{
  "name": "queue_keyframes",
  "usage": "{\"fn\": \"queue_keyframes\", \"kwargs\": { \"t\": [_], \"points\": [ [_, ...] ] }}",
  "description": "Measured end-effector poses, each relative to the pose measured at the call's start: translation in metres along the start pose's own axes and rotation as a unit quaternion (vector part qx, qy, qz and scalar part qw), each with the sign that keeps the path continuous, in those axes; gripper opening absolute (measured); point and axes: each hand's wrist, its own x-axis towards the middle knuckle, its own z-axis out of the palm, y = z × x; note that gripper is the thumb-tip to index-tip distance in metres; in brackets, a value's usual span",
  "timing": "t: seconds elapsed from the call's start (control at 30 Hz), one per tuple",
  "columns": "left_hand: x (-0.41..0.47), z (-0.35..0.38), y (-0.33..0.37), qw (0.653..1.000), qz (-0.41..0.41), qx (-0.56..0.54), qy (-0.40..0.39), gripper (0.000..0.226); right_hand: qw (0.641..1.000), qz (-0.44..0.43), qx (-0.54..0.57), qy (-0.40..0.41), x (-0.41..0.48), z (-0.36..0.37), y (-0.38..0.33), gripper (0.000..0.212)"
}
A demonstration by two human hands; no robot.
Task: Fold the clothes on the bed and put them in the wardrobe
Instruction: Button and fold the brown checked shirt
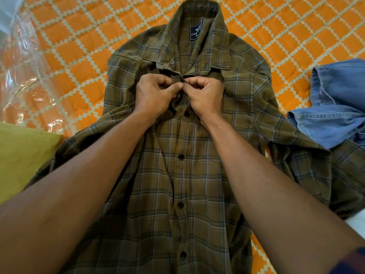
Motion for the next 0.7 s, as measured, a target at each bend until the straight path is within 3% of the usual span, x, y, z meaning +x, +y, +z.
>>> {"fn": "queue_keyframes", "kwargs": {
  "t": [0.13,0.43,0.53,0.7],
  "points": [
    [-0.0009,0.0043,0.0005,0.999,0.005,0.033,0.018,0.022,1.000,-0.008,-0.004,-0.001,-0.0003,-0.0010,-0.0011,0.008],
    [-0.0054,0.0055,-0.0019,0.998,0.039,-0.003,0.045,0.028,1.000,-0.021,0.007,0.006,-0.0039,-0.0009,-0.0034,0.001],
    [-0.0036,0.0092,-0.0009,0.996,0.049,0.052,0.050,0.033,1.000,-0.016,0.009,0.000,-0.0035,-0.0019,-0.0031,0.005],
    [0.0003,0.0081,-0.0024,0.999,0.003,0.017,0.029,0.028,0.999,-0.006,0.033,-0.006,-0.0015,-0.0029,-0.0013,0.007]
  ]
}}
